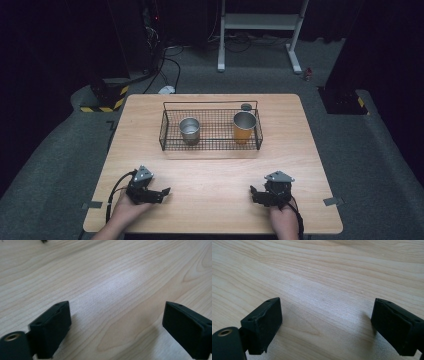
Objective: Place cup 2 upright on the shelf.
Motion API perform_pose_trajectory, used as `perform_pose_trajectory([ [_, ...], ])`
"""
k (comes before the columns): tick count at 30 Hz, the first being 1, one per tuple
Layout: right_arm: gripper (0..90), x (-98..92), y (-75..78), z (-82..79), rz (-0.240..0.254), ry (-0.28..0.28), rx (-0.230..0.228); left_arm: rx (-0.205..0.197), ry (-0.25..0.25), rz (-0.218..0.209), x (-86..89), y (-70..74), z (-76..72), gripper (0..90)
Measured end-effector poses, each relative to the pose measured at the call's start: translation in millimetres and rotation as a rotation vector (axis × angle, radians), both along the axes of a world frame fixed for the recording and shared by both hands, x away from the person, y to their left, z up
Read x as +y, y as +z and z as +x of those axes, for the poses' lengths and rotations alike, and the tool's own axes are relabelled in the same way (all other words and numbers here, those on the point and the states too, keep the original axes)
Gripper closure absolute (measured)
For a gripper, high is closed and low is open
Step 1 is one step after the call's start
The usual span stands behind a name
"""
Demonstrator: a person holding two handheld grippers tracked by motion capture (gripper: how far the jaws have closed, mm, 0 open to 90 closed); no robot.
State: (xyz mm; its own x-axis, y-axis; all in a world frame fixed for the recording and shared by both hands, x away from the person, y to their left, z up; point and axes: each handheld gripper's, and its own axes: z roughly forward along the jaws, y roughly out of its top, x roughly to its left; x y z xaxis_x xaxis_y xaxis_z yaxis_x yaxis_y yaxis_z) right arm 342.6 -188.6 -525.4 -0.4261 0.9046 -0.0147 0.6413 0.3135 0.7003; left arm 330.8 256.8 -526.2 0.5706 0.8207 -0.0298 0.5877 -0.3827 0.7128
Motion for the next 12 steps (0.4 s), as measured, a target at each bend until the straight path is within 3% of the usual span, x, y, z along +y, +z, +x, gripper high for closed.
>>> perform_pose_trajectory([
  [1,9.9,0.1,0.1,-0.2,0.004,-0.01,0.004,-0.01,0.008,0.029,-1.1,-0.5,-0.7,10.0],
  [3,9.9,0.1,0.1,0.4,0.004,-0.017,0.004,-0.027,0.028,0.032,-2.2,-2.7,-2.4,7.4],
  [12,10.0,0.2,0.1,0.7,0.0,-0.014,0.002,-0.031,0.033,0.03,-2.7,-3.3,-3.0,6.9],
])
